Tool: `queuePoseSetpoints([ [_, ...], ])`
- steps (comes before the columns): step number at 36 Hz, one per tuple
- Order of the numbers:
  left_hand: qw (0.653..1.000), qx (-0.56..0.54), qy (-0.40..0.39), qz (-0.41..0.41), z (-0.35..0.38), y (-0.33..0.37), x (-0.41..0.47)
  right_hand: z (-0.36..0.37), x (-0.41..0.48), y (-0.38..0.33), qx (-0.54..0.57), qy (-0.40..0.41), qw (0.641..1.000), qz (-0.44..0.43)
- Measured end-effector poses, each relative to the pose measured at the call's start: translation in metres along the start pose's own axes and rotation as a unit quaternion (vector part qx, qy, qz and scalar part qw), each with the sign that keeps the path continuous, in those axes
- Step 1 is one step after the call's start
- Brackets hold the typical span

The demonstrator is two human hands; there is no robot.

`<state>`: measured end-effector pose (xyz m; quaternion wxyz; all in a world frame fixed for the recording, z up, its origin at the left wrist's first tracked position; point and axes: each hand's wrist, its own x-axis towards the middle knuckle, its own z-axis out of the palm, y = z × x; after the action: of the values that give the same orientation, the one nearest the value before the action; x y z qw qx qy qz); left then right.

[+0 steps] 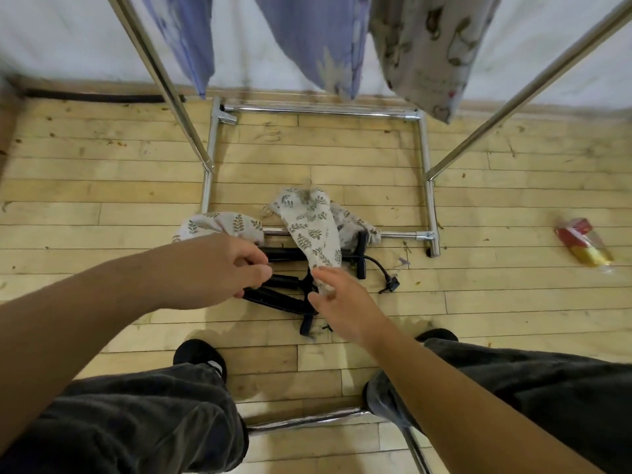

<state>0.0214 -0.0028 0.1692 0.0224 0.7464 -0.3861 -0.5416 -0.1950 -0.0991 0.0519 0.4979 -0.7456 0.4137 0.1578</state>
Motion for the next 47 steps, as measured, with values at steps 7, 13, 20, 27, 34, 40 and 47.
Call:
queuePoseSetpoints([
  [7,0.993,-0.084,-0.008,-0.079,0.001,0.001,0.005,-0.008,-0.055,-0.054,0.050,0.037,0.992,-0.106],
  [13,0.977,-0.191,0.010,-0.094,-0.003,0.000,0.000,0.008,-0.084,-0.082,0.048,0.030,0.983,-0.173],
  [20,0.971,-0.197,-0.069,-0.115,0.000,-0.003,-0.007,0.033,-0.099,-0.097,0.000,0.003,0.973,-0.231],
  [27,0.988,-0.091,-0.105,-0.072,0.002,-0.008,-0.006,0.042,-0.103,-0.095,-0.023,-0.016,0.967,-0.253],
  [34,0.994,-0.065,-0.075,-0.047,-0.001,-0.008,-0.004,0.037,-0.101,-0.081,0.057,0.009,0.974,-0.219],
  [40,0.997,-0.066,-0.044,0.020,-0.001,-0.002,-0.007,0.024,-0.083,-0.060,0.302,0.051,0.952,0.008],
  [47,0.981,-0.004,-0.141,0.134,0.010,0.016,-0.018,-0.002,-0.060,-0.051,0.550,-0.036,0.827,0.107],
])
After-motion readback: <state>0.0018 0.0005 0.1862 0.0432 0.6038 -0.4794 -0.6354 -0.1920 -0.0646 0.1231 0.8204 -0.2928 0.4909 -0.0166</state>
